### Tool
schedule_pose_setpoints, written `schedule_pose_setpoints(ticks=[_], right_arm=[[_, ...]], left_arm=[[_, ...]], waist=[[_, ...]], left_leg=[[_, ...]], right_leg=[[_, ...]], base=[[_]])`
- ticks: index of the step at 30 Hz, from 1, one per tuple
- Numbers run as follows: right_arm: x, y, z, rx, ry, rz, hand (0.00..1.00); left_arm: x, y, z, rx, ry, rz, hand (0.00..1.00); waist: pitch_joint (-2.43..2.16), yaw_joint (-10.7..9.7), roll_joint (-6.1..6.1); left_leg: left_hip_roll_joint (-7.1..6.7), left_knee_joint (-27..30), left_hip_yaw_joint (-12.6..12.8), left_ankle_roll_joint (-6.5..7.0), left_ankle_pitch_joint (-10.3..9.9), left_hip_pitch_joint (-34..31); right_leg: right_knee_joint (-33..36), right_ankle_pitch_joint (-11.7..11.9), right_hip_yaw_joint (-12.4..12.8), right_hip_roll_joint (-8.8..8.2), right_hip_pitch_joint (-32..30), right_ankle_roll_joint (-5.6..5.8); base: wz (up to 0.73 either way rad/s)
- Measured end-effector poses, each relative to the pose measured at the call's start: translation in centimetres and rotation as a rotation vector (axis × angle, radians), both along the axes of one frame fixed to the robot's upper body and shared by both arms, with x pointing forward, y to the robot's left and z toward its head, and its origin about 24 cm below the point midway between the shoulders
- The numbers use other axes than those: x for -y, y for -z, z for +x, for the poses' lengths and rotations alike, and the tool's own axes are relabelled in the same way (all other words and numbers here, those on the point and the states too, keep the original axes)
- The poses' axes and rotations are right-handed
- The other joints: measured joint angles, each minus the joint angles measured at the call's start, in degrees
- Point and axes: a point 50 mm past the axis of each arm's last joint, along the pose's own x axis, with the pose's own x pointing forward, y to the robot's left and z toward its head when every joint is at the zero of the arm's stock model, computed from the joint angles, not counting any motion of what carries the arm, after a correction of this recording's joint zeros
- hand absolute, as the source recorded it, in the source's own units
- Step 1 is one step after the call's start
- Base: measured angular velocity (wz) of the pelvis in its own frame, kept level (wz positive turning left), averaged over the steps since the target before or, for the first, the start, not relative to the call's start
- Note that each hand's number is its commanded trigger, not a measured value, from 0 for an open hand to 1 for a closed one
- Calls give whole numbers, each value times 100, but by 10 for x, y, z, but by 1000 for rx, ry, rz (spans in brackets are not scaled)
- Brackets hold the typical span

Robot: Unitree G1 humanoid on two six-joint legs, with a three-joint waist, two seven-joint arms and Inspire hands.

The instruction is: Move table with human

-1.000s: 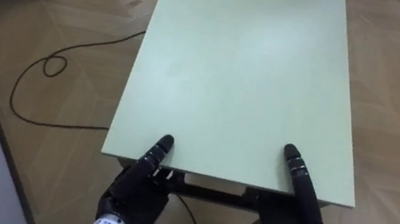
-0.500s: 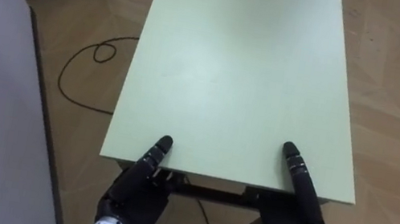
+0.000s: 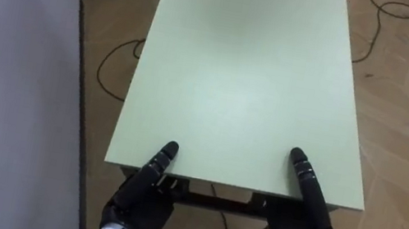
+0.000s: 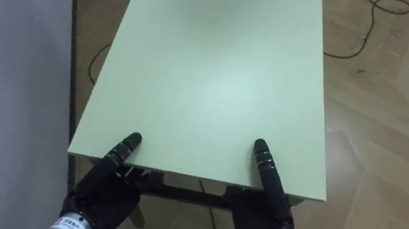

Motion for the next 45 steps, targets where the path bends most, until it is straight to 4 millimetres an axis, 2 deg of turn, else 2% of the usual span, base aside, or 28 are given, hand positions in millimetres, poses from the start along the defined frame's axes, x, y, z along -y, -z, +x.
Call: schedule_pose_setpoints(ticks=[2, 6, 8, 11, 12, 14, 15, 18, 20, 23, 24, 25, 26, 27, 28, 29, 30, 31, 32, 33, 35, 38, 40, 45], right_arm=[[0, 0, 0, 2, -1, -6, 100], [-1, 0, 0, 9, 1, -23, 100], [0, 0, -1, 6, 2, -24, 100], [-1, 2, -3, -5, 12, -3, 100], [-1, 2, -3, -5, 12, -1, 100], [-1, 2, -3, -9, 13, -1, 100], [-1, 2, -3, -10, 13, -1, 100], [0, 2, -3, -11, 8, -6, 100], [0, 2, -4, -15, 4, -12, 100], [1, 2, -4, -18, 3, -20, 100], [1, 2, -4, -18, 2, -21, 100], [1, 3, -4, -19, 2, -21, 100], [0, 3, -4, -20, 3, -21, 100], [0, 3, -4, -20, 2, -20, 100], [-1, 3, -5, -23, -3, -18, 100], [-2, 3, -5, -23, -6, -17, 100], [-2, 3, -5, -24, -7, -17, 100], [-3, 3, -5, -25, -7, -14, 100], [-2, 3, -5, -23, -7, -20, 100], [-2, 3, -4, -21, -8, -25, 100], [0, 3, -5, -23, -8, -28, 100], [2, 4, -7, -35, -7, -30, 100], [1, 5, -7, -36, -9, -29, 100], [-1, 5, -8, -37, -10, -23, 100]], left_arm=[[0, 0, 0, 0, -2, -1, 100], [0, 0, 0, 2, -4, 0, 100], [0, 0, 0, 1, -3, 1, 100], [0, -1, 1, 6, -2, 5, 100], [0, -1, 1, 8, -3, 7, 100], [0, -1, 1, 7, -3, 8, 100], [0, -1, 1, 7, -3, 9, 100], [0, 0, 0, 2, 4, 6, 100], [-1, 1, -2, -7, 7, 4, 100], [0, 1, -2, -17, 9, 2, 100], [0, 1, -2, -18, 10, 3, 100], [-1, 1, -2, -19, 8, 2, 100], [0, 1, -3, -18, 5, 1, 100], [0, 2, -3, -18, 3, 2, 100], [-1, 2, -6, -19, -5, 3, 100], [-2, 3, -6, -17, -8, 5, 100], [-2, 2, -6, -17, -8, 5, 100], [-2, 3, -6, -18, -10, 6, 100], [-3, 2, -5, -21, -13, 8, 100], [-3, 2, -5, -27, -14, 9, 100], [-2, 3, -5, -32, -12, 5, 100], [1, 4, -6, -50, -4, 2, 100], [1, 4, -6, -52, -4, 4, 100], [-1, 4, -6, -50, -8, 8, 100]], waist=[[-1, 24, 2], [0, -13, 9], [1, -33, 29], [-2, -88, 32], [-2, -85, 31], [-1, -47, 31], [-2, -46, 23], [-10, 29, 8], [-14, 93, 2], [-21, 92, -10], [-21, 85, -11], [-24, 4, -16], [-9, -84, -41], [6, -83, -69], [13, -26, -110], [5, 40, -98], [0, 40, -79], [-9, -6, -72], [-14, -131, -85], [-11, -208, -75], [-7, -195, -63], [-15, -166, -27], [-16, -144, -27], [-17, -72, -24]], left_leg=[[12, 37, 231, 49, 13, -47], [-66, 222, 220, 128, -38, -188], [-185, 234, -15, 152, -28, -209], [-325, 163, -289, 146, 82, -206], [-338, 140, -317, 140, 106, -203], [-382, 86, -451, 110, 213, -201], [-382, 72, -468, 99, 239, -200], [-388, -52, -553, 36, 373, -203], [-376, -213, -641, -6, 532, -194], [-383, -452, -824, -73, 758, -194], [-379, -511, -828, -78, 810, -195], [-364, -634, -741, -70, 918, -197], [-298, -574, -299, -24, 892, -236], [-216, -304, 34, 37, 696, -283], [33, 496, 659, 103, 6, -350], [317, 1134, 950, 65, -566, -358], [387, 1272, 948, 36, -717, -391], [354, 1262, 853, 161, -826, -378], [233, 1088, 687, 263, -805, -333], [170, 905, 649, 312, -734, -268], [81, 684, 643, 325, -643, -138], [-23, 331, 646, 311, -507, 91], [-57, 215, 655, 301, -463, 154], [-89, 141, 672, 299, -458, 219]], right_leg=[[68, -75, -13, -22, -2, 13], [347, -264, -119, -95, -8, 50], [443, -327, 70, -98, -45, 42], [481, -367, 164, -82, 9, 11], [492, -373, 220, -73, 6, 3], [470, -390, 532, -9, 25, -22], [453, -389, 581, 8, 33, -22], [232, -378, 572, 80, 115, -55], [162, -371, 465, 125, 104, -101], [65, -332, 365, 228, 96, -190], [42, -327, 337, 248, 95, -207], [-13, -310, 175, 262, 108, -235], [5, -321, -60, 168, 118, -265], [16, -330, -172, 125, 125, -282], [13, -321, -345, 96, 160, -262], [50, -343, -466, 153, 178, -230], [122, -393, -477, 192, 175, -207], [307, -481, -399, 268, 167, -158], [436, -498, -217, 250, 61, -160], [497, -493, 192, 244, -45, -173], [340, -444, 679, 302, -230, -217], [270, -304, 714, 285, -114, -261], [267, -301, 721, 264, -78, -263], [182, -299, 746, 236, -2, -265]], base=[[40], [42], [43], [51], [42], [30], [25], [18], [27], [37], [51], [62], [55], [21], [-18], [-18], [0], [36], [44], [33], [9], [7], [2], [1]])
